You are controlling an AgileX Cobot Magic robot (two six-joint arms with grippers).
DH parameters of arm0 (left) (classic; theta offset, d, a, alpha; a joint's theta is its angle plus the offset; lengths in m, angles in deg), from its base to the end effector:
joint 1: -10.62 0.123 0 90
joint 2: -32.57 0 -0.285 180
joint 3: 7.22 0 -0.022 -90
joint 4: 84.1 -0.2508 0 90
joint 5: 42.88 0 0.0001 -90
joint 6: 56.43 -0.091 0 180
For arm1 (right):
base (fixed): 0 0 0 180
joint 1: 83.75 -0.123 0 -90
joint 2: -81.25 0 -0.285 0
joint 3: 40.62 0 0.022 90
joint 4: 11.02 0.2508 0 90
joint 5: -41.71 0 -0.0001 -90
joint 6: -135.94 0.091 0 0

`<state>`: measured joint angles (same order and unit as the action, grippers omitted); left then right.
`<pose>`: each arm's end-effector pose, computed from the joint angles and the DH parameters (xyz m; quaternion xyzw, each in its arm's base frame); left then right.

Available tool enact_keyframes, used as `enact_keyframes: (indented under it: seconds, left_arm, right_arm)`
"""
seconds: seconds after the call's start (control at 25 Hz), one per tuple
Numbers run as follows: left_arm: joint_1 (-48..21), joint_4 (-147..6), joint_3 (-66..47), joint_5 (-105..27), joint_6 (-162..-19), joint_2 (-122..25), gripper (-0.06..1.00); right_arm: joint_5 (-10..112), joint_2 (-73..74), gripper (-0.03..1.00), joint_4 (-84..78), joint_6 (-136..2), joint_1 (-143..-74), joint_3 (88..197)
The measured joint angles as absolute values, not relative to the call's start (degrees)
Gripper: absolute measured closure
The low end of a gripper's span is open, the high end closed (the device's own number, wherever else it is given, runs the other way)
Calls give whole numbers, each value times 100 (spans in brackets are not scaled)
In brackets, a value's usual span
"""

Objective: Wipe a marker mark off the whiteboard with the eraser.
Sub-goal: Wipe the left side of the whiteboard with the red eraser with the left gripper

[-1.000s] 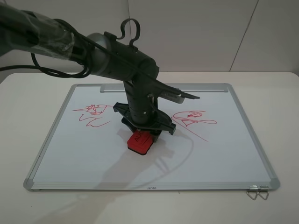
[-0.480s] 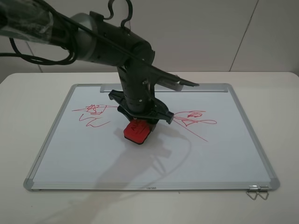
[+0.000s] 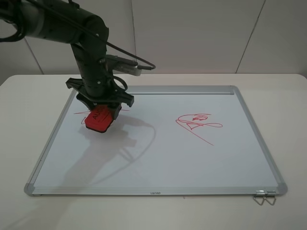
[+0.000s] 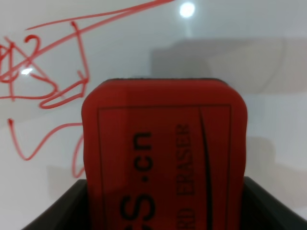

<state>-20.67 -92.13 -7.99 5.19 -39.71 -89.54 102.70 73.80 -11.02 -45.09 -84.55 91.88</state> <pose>0.3417 -0.1966 0.1638 0.1674 0.9800 0.0139 0.1070 -0.0081 -0.0001 0.2821 -0.0135 0.8477 -0.0011 0.5304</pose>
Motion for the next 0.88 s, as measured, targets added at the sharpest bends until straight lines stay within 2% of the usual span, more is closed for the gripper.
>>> enact_keyframes:
  seconds: [0.44, 0.72, 0.88]
  left_arm:
    - [-848, -9131, -347, 176, -4288, -8764, 37]
    - [-362, -9080, -340, -218, -4516, -8764, 37]
    - [-321, -8998, -335, -386, -4663, -8810, 37]
  right_arm:
    - [10270, 7380, 14, -1102, -4509, -8455, 9188]
    - [10270, 7380, 14, -1102, -4509, -8455, 9188]
    - [10270, 7380, 14, -1102, -4509, -8455, 9188]
